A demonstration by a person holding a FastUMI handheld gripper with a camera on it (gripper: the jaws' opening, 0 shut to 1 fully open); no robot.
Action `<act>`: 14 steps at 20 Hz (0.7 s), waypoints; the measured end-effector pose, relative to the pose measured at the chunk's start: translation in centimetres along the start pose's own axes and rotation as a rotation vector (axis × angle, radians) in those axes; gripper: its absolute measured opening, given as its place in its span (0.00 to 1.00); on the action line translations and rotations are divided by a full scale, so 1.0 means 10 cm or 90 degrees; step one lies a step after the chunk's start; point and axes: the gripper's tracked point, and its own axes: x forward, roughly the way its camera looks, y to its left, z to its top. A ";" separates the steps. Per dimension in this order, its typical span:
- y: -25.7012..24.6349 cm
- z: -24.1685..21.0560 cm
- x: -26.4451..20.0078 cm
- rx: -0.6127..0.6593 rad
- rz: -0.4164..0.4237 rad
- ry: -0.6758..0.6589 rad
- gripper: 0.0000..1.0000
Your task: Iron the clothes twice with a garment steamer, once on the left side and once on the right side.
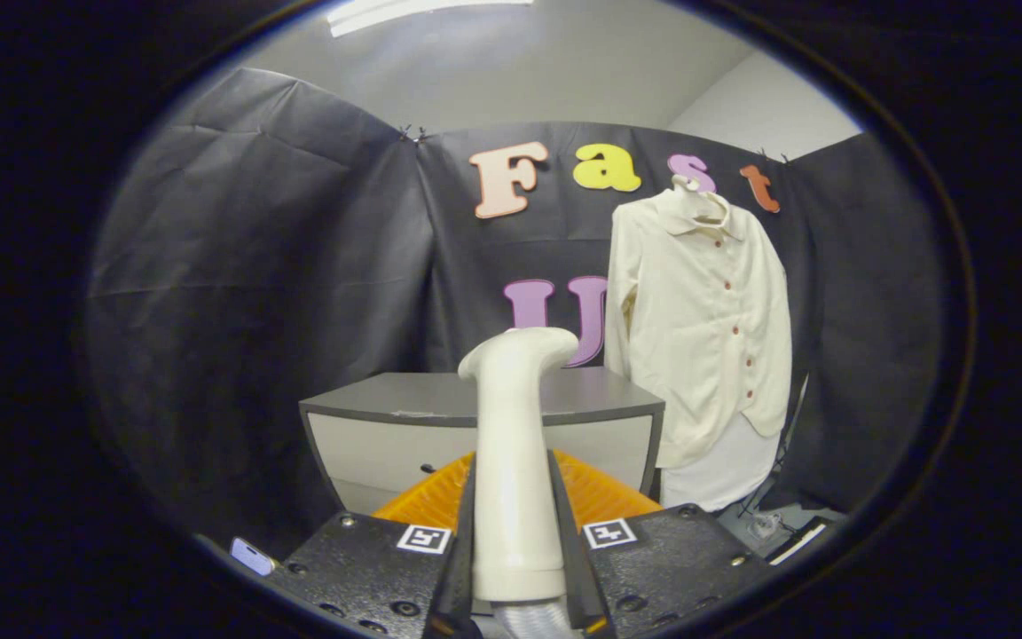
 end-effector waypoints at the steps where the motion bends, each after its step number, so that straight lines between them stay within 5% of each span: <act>1: 0.01 0.04 0.01 -0.002 0.002 -0.008 0.40; 14: -0.15 -0.03 0.29 0.014 -0.010 -0.004 0.40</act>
